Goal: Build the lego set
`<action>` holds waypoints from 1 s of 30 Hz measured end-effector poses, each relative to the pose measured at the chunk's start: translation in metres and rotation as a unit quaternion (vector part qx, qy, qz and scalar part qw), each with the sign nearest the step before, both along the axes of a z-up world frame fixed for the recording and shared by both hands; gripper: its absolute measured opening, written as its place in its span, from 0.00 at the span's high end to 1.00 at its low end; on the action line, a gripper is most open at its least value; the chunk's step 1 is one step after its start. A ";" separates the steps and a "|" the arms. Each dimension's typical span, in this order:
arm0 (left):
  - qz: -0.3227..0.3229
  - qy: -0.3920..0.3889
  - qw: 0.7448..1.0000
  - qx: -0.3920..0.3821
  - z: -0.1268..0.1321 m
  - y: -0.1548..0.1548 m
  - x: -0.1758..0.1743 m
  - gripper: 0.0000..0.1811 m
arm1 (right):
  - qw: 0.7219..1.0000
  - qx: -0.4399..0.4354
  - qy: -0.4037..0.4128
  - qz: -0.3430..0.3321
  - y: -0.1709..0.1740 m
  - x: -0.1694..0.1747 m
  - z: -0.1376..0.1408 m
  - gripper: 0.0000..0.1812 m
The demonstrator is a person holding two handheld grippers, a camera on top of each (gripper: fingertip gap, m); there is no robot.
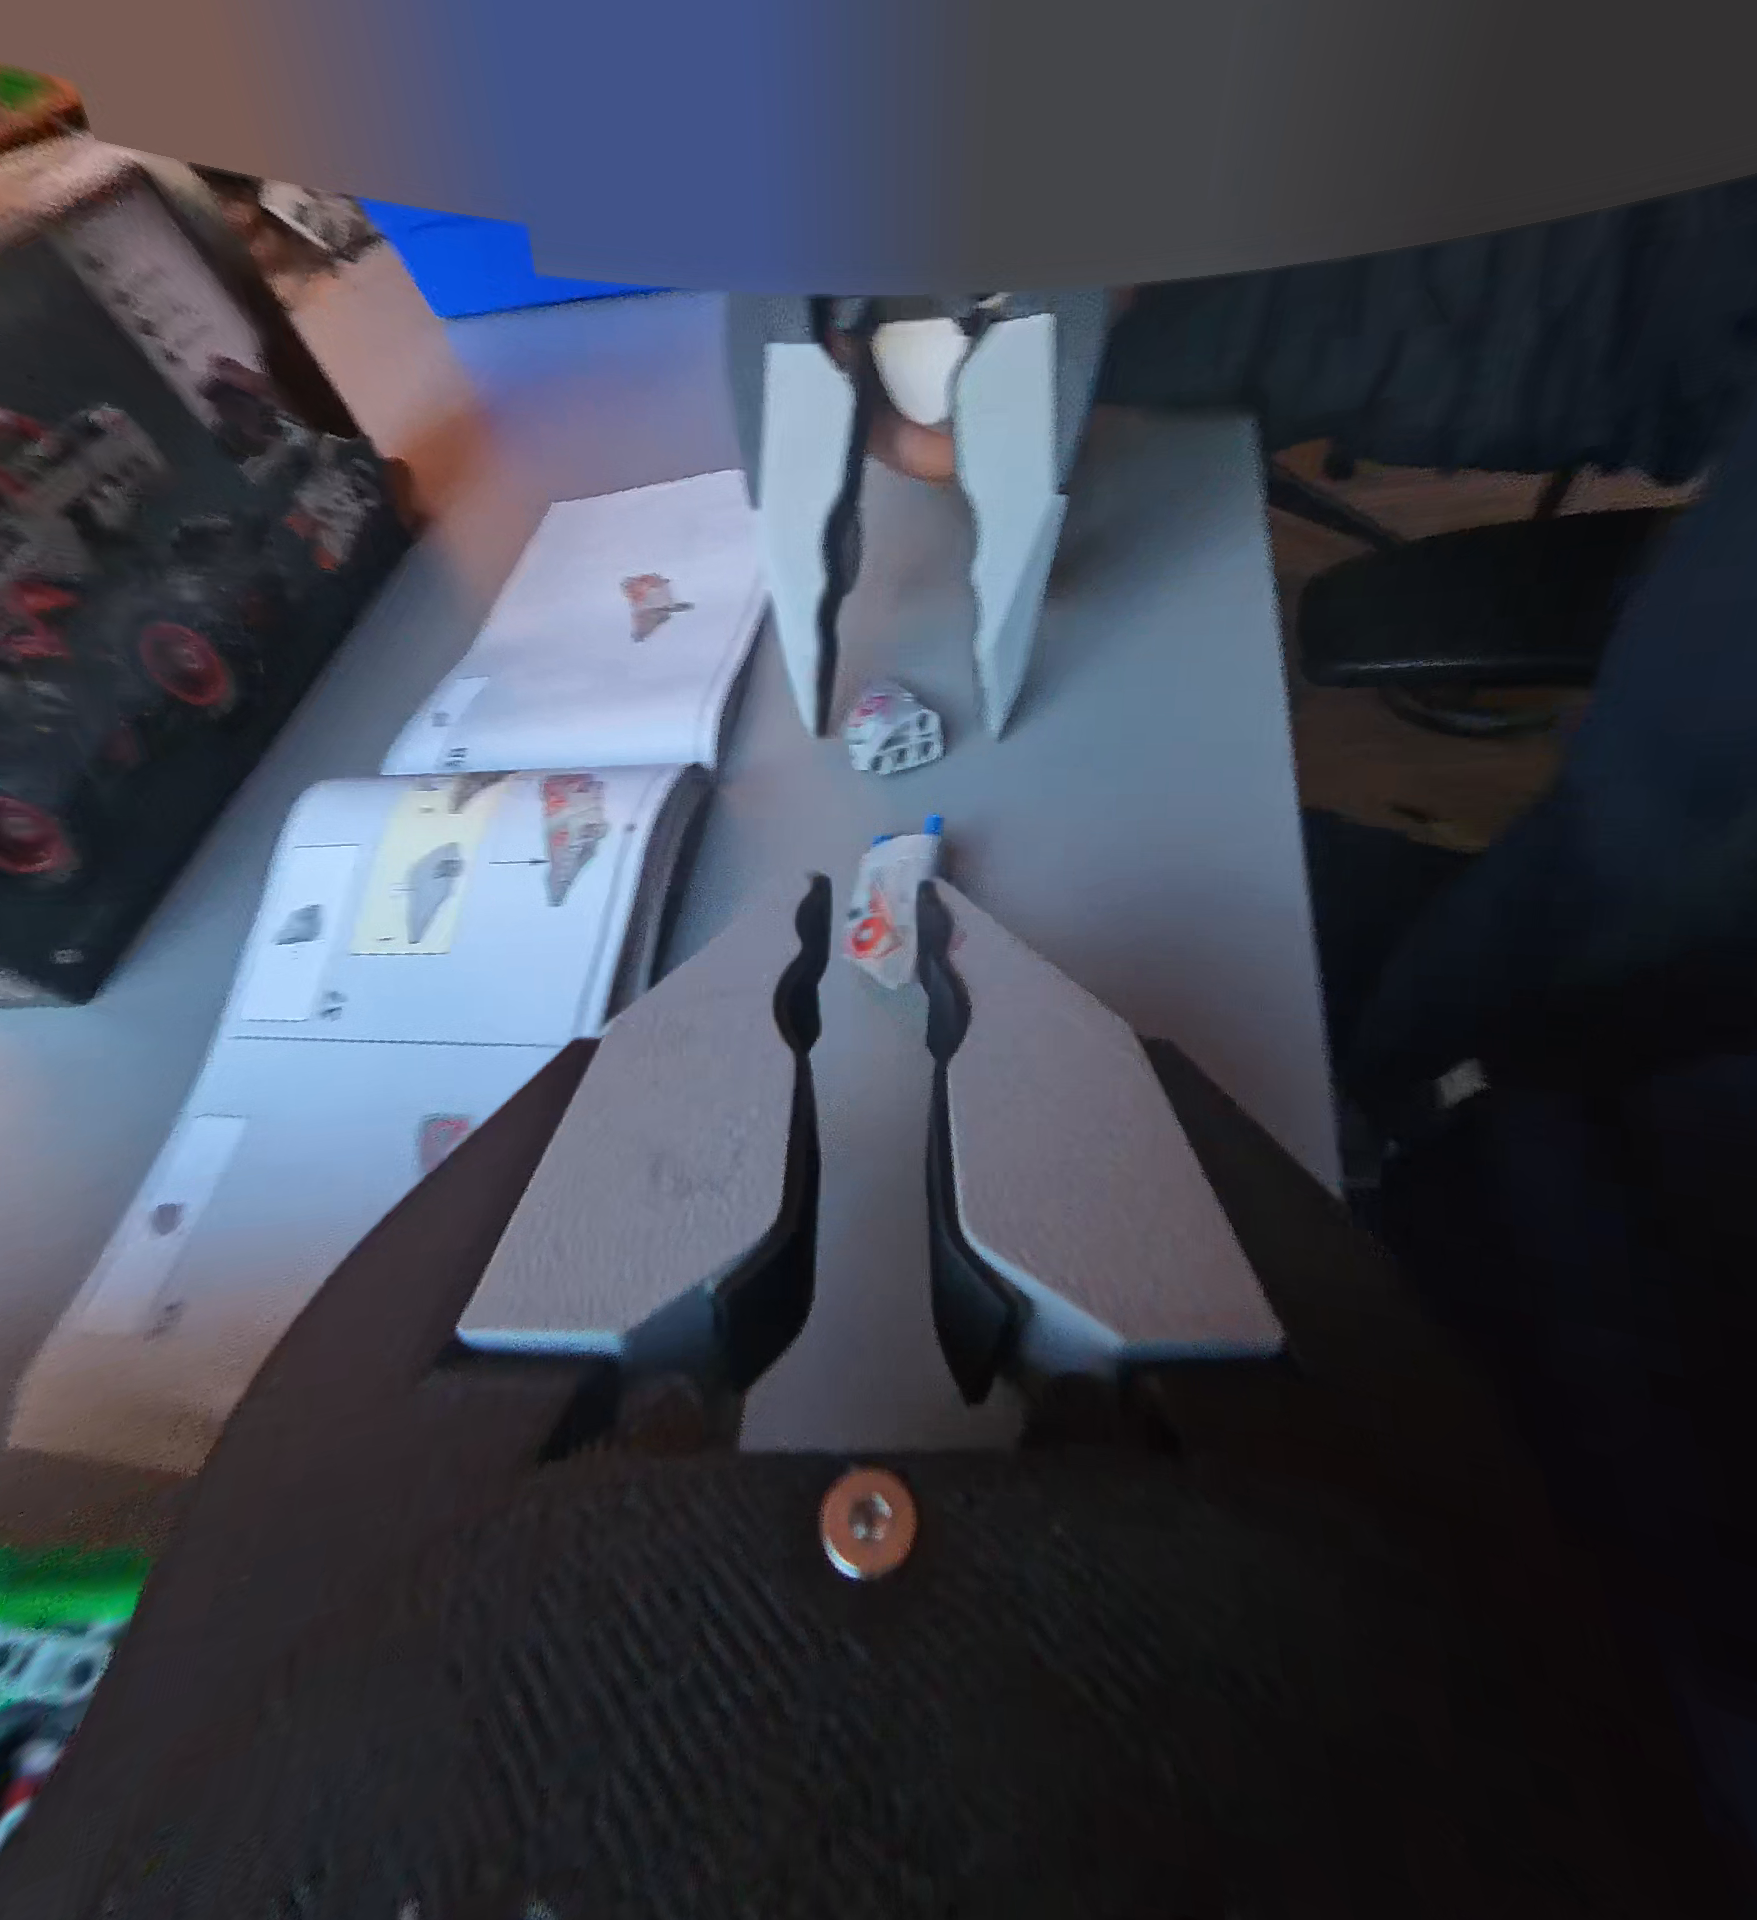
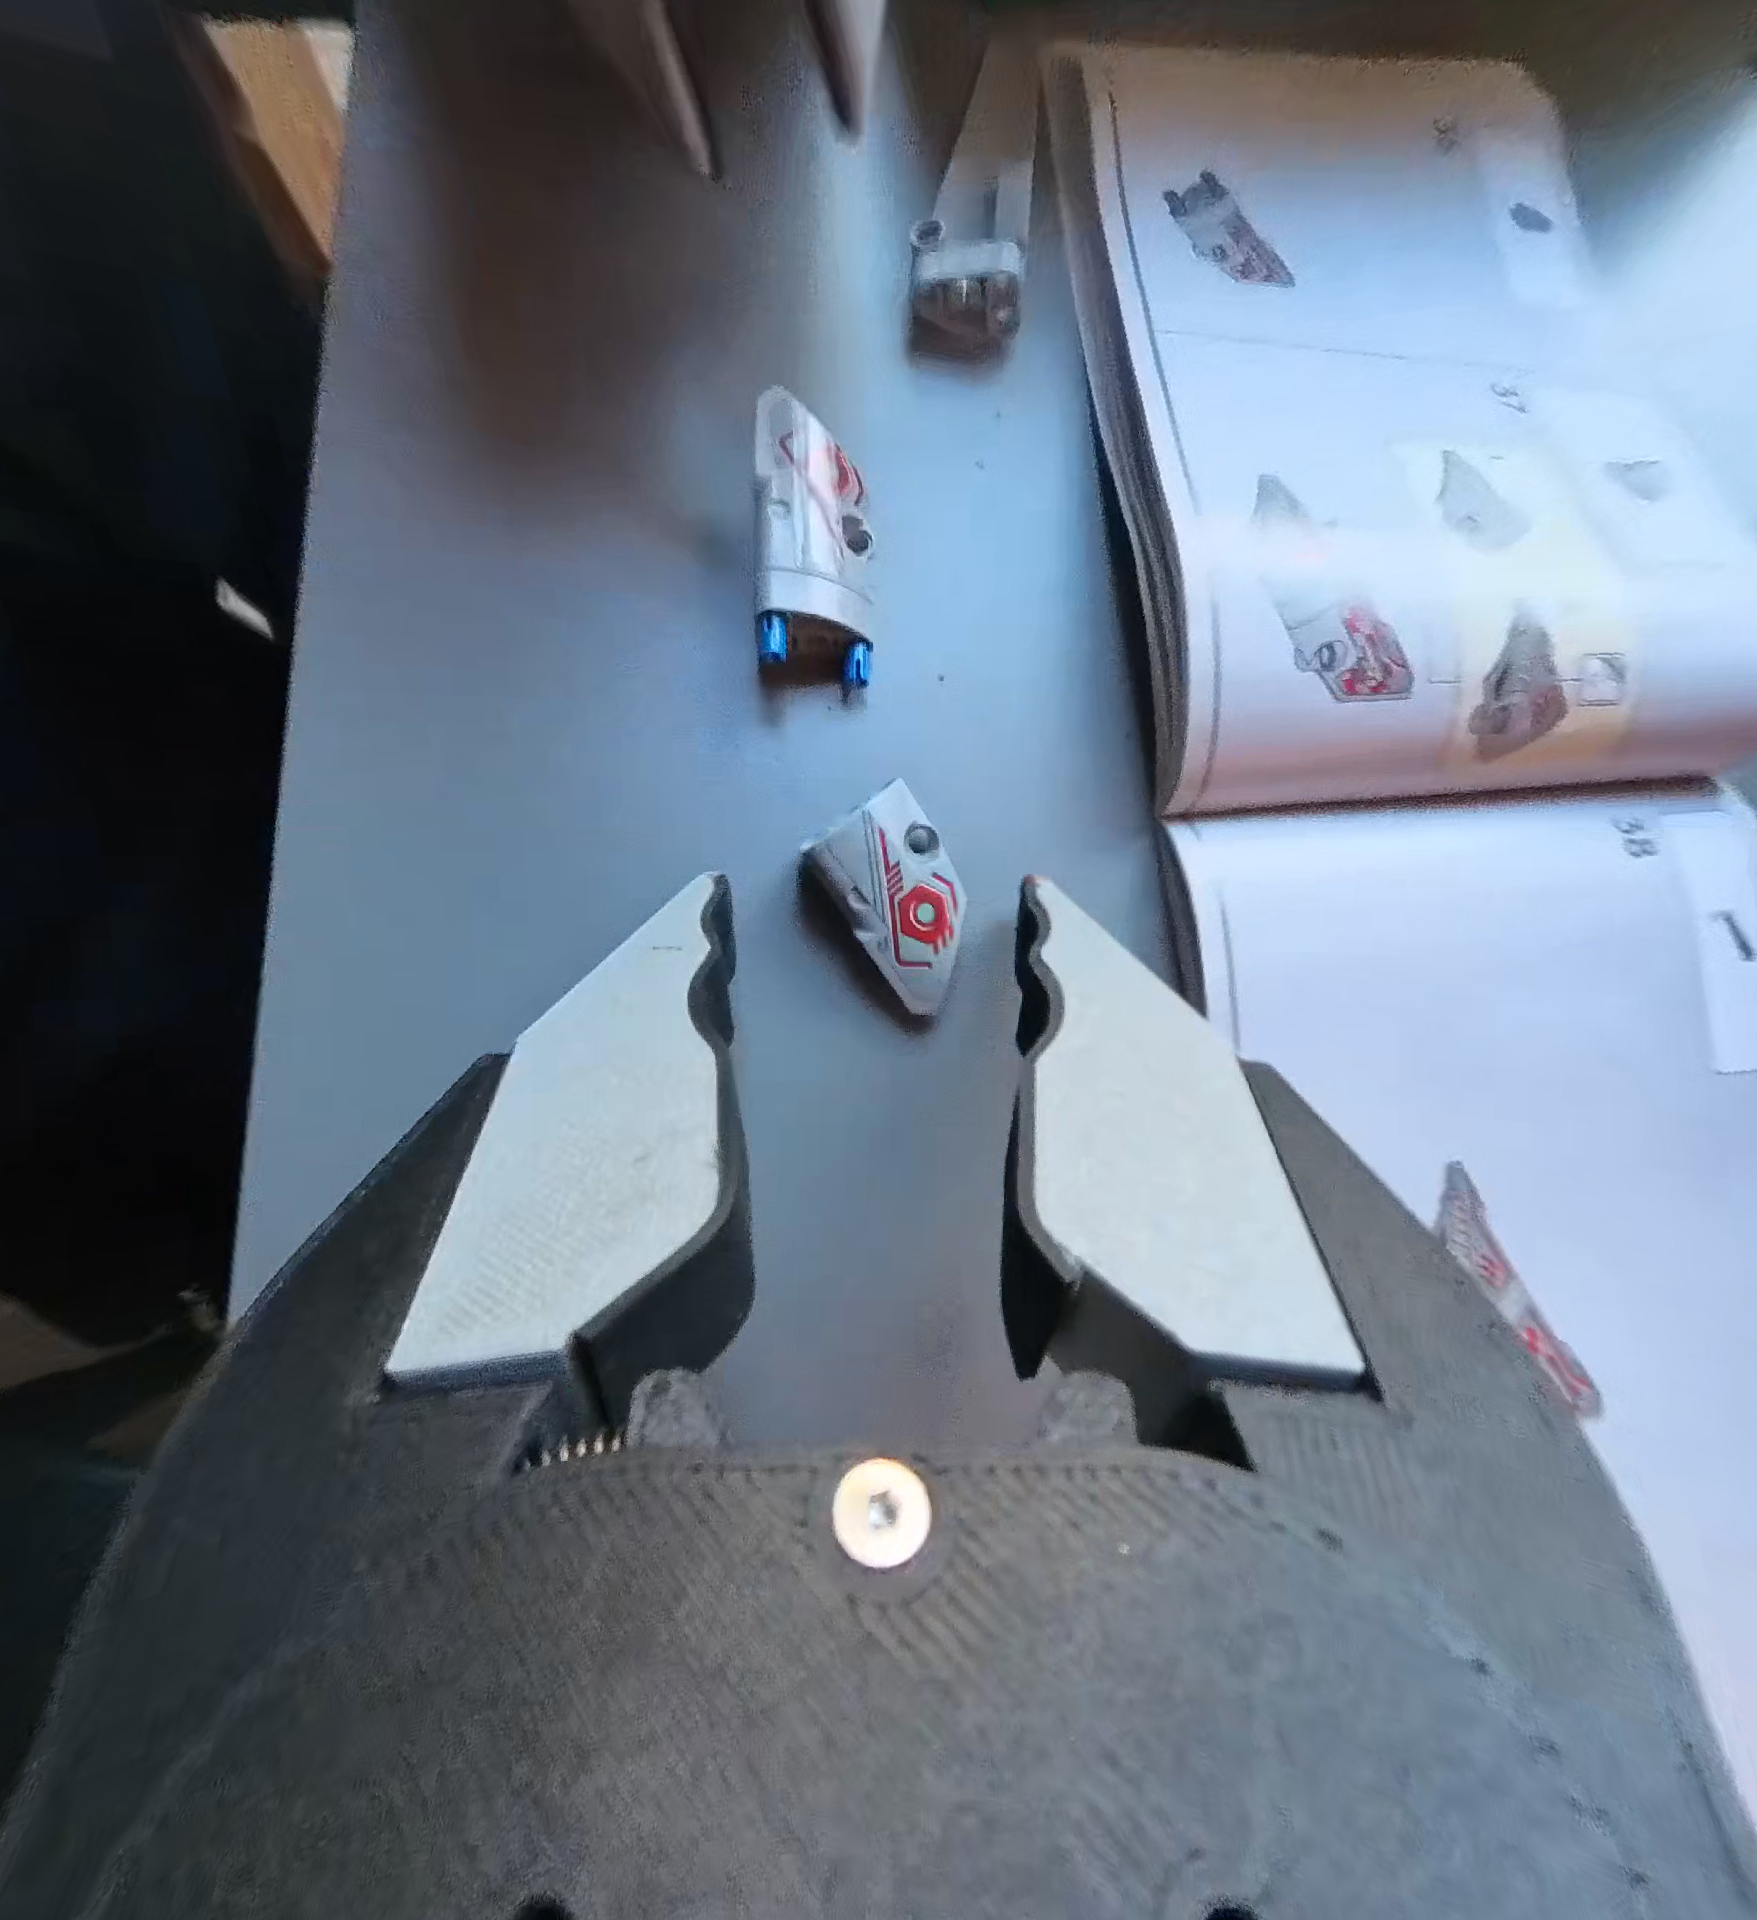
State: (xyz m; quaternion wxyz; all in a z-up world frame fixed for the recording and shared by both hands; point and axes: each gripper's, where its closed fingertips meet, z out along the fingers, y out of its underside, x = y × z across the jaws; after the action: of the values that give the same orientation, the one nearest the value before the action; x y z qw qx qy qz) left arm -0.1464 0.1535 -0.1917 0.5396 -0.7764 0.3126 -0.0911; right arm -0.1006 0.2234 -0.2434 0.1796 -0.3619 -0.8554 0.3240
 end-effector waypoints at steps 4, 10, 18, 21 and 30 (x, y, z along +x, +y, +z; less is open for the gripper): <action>-0.016 -0.053 0.997 -0.062 -0.002 -0.002 0.021 0.97 | 1.000 -0.013 -0.021 0.007 -0.002 0.002 -0.001 0.88; 0.018 -0.143 0.981 -0.128 0.003 0.009 0.025 0.95 | 0.984 0.110 0.137 -0.012 -0.012 -0.005 0.020 0.89; -0.026 -0.208 0.962 -0.176 0.004 0.016 0.050 0.89 | 0.914 0.265 0.302 -0.057 -0.026 0.007 0.058 0.89; -0.050 -0.244 0.951 -0.182 0.011 0.021 0.059 0.86 | 0.886 0.293 0.354 -0.062 -0.037 0.012 0.077 0.90; -0.086 -0.306 0.935 -0.158 0.029 0.024 0.067 0.93 | 0.847 0.337 0.406 -0.066 -0.052 0.009 0.085 0.89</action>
State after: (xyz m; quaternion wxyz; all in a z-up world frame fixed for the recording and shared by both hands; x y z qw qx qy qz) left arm -0.0794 0.1776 -0.1627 0.4697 -0.7561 0.1799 -0.4187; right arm -0.0912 0.1718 -0.1587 0.6425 -0.1707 -0.7372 0.1208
